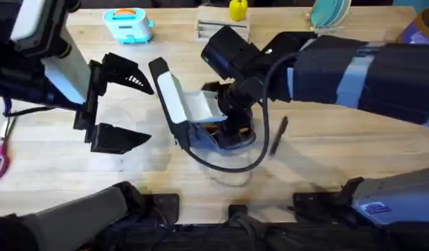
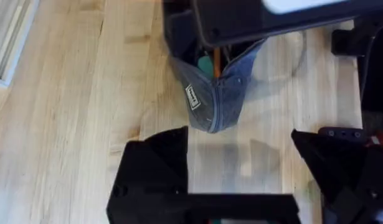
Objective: Unzip the bag, pick up the pens from the table one at a time and place them inside, then zip the bag closed.
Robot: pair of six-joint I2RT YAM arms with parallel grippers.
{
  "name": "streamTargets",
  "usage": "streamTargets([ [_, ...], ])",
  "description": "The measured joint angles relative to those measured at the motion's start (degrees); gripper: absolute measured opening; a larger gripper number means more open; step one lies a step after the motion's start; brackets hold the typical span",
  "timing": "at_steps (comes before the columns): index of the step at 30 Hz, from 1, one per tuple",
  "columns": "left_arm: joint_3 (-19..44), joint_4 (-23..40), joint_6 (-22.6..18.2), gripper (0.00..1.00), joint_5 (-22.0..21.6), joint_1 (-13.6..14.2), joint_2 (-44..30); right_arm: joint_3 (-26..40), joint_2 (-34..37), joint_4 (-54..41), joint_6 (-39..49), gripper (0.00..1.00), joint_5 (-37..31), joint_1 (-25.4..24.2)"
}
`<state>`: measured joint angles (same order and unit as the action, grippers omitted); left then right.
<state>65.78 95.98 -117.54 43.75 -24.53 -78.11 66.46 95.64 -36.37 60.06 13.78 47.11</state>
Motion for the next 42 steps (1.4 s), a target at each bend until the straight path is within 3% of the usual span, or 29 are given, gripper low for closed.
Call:
streamTargets([
  [2,0.0,0.0,0.0,0.993,0.0,0.0,0.0,0.0,0.0,0.2,-1.7,0.967,0.0,0.0],
  [3,0.0,0.0,0.0,0.993,0.0,0.0,0.0,0.0,0.0,0.2,-2.6,0.988,0.0,0.0],
  [13,0.0,-0.8,0.0,0.993,0.0,0.0,0.0,0.0,-3.2,-3.3,-11.1,0.997,0.3,0.0],
  [19,0.0,-1.3,-0.2,0.993,0.0,0.0,0.0,0.3,-11.3,-6.1,-18.6,0.997,0.3,-0.2],
  [24,0.0,-1.3,-0.2,0.993,0.0,0.0,0.0,0.8,-19.6,-7.0,-28.0,0.997,-3.3,-2.6],
  [33,0.0,-1.3,-0.2,0.993,0.0,0.0,0.0,1.0,-29.9,-11.5,-55.2,0.997,-19.7,-9.2],
  [34,0.0,-1.3,-0.2,0.993,0.0,0.0,0.0,1.0,-30.4,-13.2,-59.4,0.997,-22.1,-9.5],
  [35,0.0,-1.3,-0.2,0.993,0.0,0.0,0.0,1.0,-31.1,-18.0,-71.3,0.997,-28.0,-9.9],
  [36,0.0,-1.4,-0.2,0.993,0.0,0.0,0.0,1.0,-31.1,-19.4,-75.2,0.997,-29.6,-9.9],
  [37,0.0,-1.4,-0.2,0.993,0.0,0.0,0.0,1.0,-31.1,-20.5,-78.8,0.997,-30.9,-9.9],
  [38,0.0,-1.5,-0.2,0.993,0.0,0.0,0.0,1.0,-31.1,-21.4,-87.8,0.997,-32.7,-9.9],
  [42,0.0,-1.5,-0.2,0.993,0.0,0.0,0.0,1.0,-31.1,-22.1,-98.0,0.997,-32.6,-9.9],
])
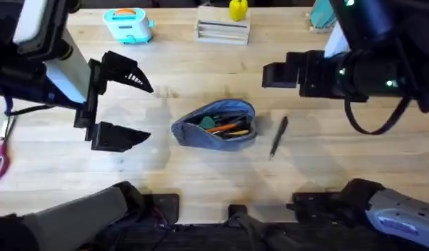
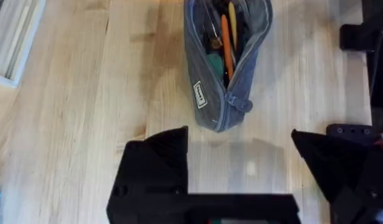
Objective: Unzip the bag, pick up the pens from the table one at a time and place them inside, then zip the bag closed.
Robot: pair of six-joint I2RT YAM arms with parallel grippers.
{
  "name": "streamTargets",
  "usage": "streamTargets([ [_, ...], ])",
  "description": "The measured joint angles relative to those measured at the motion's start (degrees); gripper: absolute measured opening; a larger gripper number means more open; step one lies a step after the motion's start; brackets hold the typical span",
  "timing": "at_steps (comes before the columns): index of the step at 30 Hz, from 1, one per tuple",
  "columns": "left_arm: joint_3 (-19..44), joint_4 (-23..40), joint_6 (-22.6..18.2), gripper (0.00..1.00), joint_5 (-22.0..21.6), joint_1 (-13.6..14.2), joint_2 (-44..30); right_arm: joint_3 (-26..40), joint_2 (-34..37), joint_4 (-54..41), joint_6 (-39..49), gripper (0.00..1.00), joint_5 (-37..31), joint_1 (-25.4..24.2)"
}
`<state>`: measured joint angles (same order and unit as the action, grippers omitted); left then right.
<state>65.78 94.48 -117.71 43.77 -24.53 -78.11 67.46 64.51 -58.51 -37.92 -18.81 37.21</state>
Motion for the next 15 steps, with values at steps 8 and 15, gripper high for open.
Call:
streamTargets([
  [8,0.0,0.0,0.0,0.993,0.0,0.0,0.0,-1.3,0.0,-0.4,-10.8,0.997,0.0,0.0],
  [15,0.0,-0.2,0.0,0.993,0.0,0.0,0.0,-17.0,0.0,4.0,-21.8,0.997,0.3,-2.3],
])
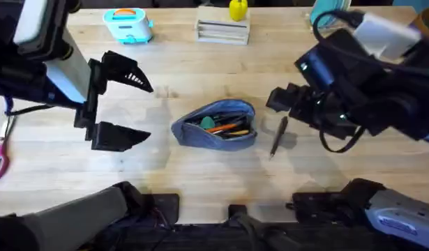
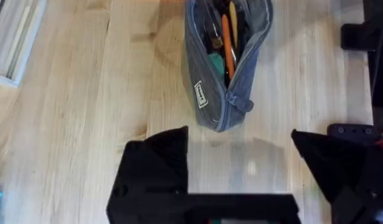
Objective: Unzip the bag, pick up the pens from the table one at a time and place them inside, then zip the bag closed.
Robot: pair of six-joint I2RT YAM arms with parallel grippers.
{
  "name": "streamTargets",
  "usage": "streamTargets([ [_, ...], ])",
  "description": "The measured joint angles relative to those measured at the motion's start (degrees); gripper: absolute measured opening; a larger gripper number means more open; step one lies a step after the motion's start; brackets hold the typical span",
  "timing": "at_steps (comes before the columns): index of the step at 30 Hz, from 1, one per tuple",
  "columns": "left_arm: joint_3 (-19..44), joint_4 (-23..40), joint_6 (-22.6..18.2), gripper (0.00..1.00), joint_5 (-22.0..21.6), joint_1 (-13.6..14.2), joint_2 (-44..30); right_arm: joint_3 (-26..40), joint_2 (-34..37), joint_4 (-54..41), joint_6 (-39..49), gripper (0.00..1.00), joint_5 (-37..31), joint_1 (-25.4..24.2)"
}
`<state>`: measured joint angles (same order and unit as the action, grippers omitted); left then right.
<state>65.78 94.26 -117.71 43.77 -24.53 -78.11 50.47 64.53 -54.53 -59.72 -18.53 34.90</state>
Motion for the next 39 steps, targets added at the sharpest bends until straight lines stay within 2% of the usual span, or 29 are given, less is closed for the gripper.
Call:
streamTargets([
  [8,0.0,0.0,0.0,0.993,0.0,0.0,0.0,-6.1,0.0,6.1,-3.0,0.997,1.0,-0.3],
  [12,0.0,0.0,0.0,0.993,0.0,0.0,0.0,-9.0,2.8,8.8,-3.3,0.997,1.2,-0.3],
  [16,0.0,0.0,0.0,0.993,0.0,0.0,0.0,-9.3,6.1,12.9,-3.4,0.997,2.4,-0.4],
  [22,0.0,0.0,0.0,0.993,0.0,0.0,0.0,-9.3,7.3,15.3,-4.4,0.997,3.4,-0.7],
  [27,0.0,0.0,0.0,0.993,0.0,0.0,0.0,-9.3,9.1,15.3,-8.3,0.994,3.7,-1.2],
  [31,0.0,0.0,0.0,0.993,0.0,0.0,0.0,-9.3,10.9,15.3,-12.4,0.95,4.7,-1.2],
  [32,0.0,0.0,0.0,0.993,0.0,0.0,0.0,-9.3,11.4,15.3,-13.3,0.937,4.7,-1.2],
  [34,0.0,0.0,0.0,0.992,0.0,0.0,0.0,-9.3,11.6,14.8,-15.6,0.847,4.5,-1.2],
  [39,0.0,0.0,0.0,0.993,0.0,0.0,0.0,-9.3,11.7,14.9,-17.2,0.501,4.9,-1.4],
])
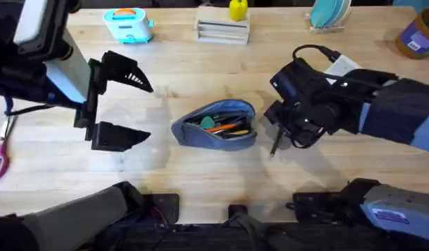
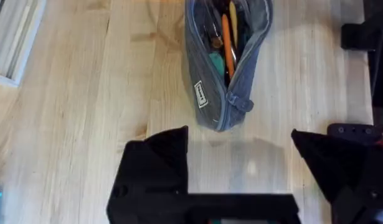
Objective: Unzip the bag, pick up the pens from the table one at a time and place them inside, then zip the bag closed.
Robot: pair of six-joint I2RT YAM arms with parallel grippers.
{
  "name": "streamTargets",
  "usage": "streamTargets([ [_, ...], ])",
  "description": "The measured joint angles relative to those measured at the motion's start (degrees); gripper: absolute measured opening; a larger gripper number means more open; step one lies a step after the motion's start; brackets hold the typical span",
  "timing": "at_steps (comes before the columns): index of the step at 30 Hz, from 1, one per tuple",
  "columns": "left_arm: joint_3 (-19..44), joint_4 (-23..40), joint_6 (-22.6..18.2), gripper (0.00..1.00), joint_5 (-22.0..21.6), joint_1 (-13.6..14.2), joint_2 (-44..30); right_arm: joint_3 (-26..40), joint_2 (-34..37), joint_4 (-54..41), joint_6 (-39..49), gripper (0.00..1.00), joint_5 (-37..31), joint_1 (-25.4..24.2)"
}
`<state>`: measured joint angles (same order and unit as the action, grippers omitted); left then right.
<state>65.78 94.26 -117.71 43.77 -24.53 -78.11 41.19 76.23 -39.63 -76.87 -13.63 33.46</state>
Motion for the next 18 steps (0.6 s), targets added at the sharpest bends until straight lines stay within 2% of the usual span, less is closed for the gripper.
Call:
streamTargets([
  [4,0.0,0.0,0.0,0.993,0.0,0.0,0.0,0.0,0.2,0.1,-0.6,0.282,0.4,0.0],
  [7,0.0,0.0,0.0,0.993,0.0,0.0,0.0,0.0,0.3,0.4,-1.0,0.067,0.6,0.0],
  [18,0.0,0.0,0.0,0.992,0.0,0.0,0.0,0.0,0.0,0.7,-0.1,0.044,0.8,0.0],
])
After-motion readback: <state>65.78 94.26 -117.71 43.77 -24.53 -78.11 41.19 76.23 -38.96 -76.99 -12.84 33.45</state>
